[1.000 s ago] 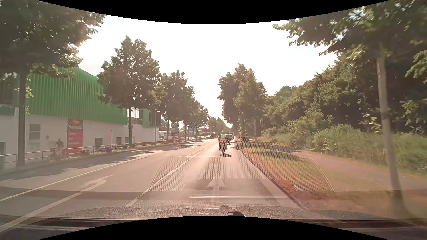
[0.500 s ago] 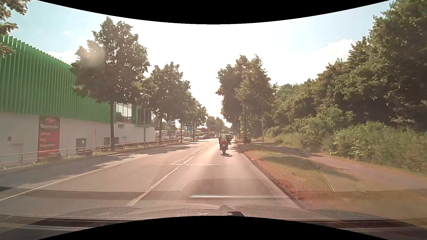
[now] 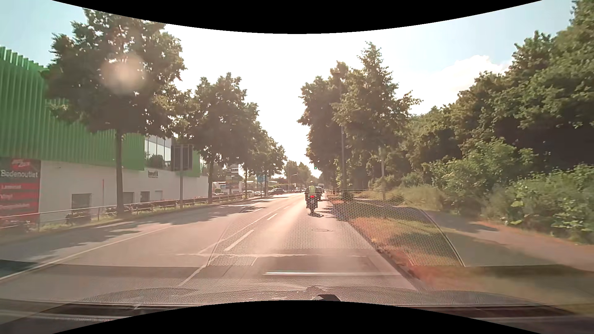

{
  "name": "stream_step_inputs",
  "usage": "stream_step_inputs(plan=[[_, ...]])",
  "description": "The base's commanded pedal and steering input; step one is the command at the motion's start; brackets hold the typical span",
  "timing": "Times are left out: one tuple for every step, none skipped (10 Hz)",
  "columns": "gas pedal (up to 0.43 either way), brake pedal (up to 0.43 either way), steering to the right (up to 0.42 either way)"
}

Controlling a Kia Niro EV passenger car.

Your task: Follow the waypoints while adhering to traffic rules and regulations

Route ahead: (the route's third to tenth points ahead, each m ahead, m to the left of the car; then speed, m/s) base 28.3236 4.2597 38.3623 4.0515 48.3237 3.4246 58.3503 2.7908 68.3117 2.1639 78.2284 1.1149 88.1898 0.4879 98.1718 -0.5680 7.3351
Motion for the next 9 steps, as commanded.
stream_step_inputs(plan=[[0.157,0.000,0.006],[0.177,0.000,0.006],[0.177,0.000,0.006],[0.177,0.000,0.006],[0.177,0.000,0.006],[0.177,0.000,0.006],[0.177,0.000,0.005],[0.177,0.000,0.005],[0.169,0.000,0.006]])
